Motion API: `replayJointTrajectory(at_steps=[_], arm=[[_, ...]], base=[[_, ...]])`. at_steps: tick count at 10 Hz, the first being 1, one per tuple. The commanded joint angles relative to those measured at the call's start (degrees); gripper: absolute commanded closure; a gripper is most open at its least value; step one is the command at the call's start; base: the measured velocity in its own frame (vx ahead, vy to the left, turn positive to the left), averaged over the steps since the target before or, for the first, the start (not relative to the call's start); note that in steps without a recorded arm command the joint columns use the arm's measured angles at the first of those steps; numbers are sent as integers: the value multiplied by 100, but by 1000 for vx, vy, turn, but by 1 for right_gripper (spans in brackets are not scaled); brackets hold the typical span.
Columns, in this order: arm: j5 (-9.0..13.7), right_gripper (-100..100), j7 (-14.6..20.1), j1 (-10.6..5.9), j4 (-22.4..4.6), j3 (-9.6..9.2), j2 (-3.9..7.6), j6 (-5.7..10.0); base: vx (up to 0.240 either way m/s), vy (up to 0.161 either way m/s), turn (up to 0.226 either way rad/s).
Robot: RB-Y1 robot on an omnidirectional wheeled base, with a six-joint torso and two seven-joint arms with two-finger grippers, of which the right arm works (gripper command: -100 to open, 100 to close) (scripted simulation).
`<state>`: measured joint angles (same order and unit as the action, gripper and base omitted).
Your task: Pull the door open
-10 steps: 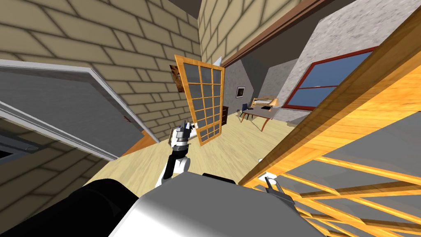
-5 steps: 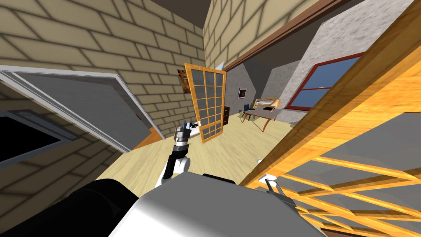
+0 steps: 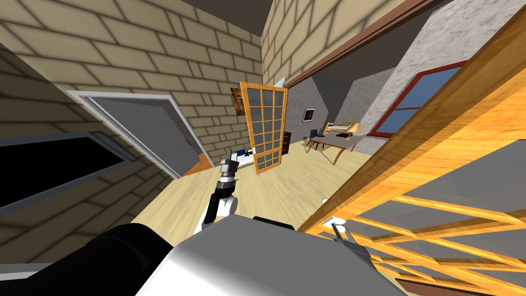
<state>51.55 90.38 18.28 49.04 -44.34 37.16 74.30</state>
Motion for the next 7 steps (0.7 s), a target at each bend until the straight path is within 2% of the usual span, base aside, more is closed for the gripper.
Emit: replayJointTrajectory(at_steps=[1, 4, 5, 7], arm=[[-38, 100, 95, -26, -92, -70, 19, 76], [-82, 100, 206, -81, -207, -147, 57, 160], [-73, 100, 175, -76, -182, -131, 48, 122], [-152, 100, 296, -21, -444, -262, 2, 401]], base=[[-224, -15, 143], [-215, -41, 107], [-89, -16, 25], [-56, -11, 54]])
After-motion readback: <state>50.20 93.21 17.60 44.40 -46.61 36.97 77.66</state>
